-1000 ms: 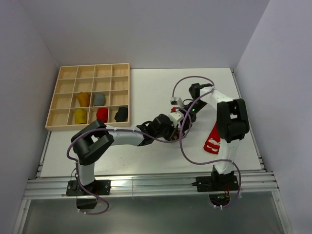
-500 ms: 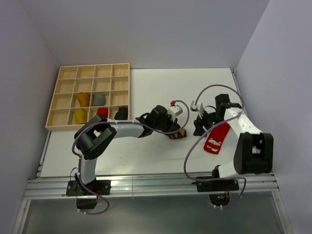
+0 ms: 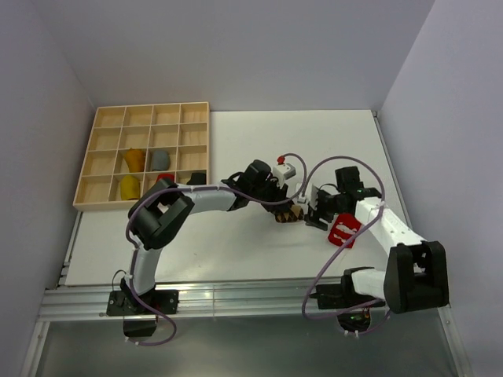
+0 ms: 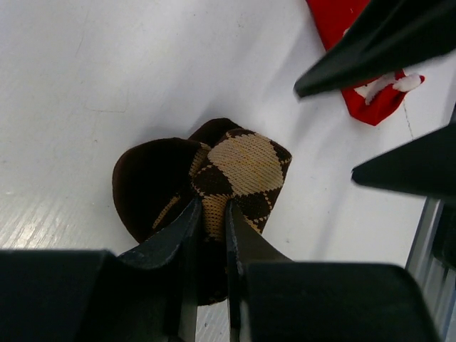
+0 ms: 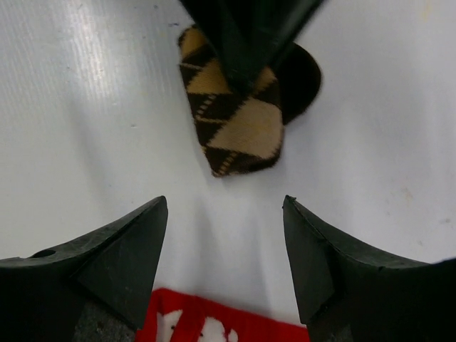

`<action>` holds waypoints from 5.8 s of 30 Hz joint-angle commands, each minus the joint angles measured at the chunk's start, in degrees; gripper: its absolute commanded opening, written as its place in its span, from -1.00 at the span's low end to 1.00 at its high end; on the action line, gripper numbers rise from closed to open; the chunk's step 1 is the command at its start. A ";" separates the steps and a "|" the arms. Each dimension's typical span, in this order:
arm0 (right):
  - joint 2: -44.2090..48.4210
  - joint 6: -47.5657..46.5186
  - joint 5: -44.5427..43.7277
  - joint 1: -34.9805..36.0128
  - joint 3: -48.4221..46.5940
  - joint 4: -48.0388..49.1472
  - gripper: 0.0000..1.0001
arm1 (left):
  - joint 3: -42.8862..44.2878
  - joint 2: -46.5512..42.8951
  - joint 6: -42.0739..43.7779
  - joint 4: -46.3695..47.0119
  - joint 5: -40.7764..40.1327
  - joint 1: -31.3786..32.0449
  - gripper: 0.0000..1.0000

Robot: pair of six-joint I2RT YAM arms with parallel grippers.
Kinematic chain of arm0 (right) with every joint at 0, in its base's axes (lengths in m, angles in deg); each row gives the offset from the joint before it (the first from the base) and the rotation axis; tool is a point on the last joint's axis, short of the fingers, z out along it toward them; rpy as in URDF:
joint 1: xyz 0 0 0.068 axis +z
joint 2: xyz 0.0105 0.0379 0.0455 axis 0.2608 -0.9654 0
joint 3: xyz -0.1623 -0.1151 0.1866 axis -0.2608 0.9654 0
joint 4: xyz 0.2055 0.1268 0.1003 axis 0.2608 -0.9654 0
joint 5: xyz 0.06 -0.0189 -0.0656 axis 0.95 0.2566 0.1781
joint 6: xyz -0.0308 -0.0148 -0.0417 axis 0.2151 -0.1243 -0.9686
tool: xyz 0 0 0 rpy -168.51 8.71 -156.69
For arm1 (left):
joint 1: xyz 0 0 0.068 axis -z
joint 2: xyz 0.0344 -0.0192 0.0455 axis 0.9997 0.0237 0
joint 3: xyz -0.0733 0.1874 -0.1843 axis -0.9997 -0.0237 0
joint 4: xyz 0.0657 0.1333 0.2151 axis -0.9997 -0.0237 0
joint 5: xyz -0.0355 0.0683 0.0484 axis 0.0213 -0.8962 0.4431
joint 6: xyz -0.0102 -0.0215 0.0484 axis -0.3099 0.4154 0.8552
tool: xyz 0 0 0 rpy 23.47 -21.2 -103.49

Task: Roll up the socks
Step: Roll the sock at the center of the board, then pick up the sock at the center of the board.

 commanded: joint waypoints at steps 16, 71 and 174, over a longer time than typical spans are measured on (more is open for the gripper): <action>-1.69 1.16 -15.21 13.78 4.68 16.00 0.48 | 5.01 7.11 0.10 -13.96 8.68 -1.90 -0.77; -39.66 0.10 -15.57 17.83 -29.77 -24.60 -0.42 | -31.13 -32.45 -8.81 14.44 -34.60 2.91 0.11; -25.17 23.39 6.50 -11.44 -51.67 -31.38 0.21 | -2.91 -26.20 5.89 -7.10 -59.15 -11.56 -1.00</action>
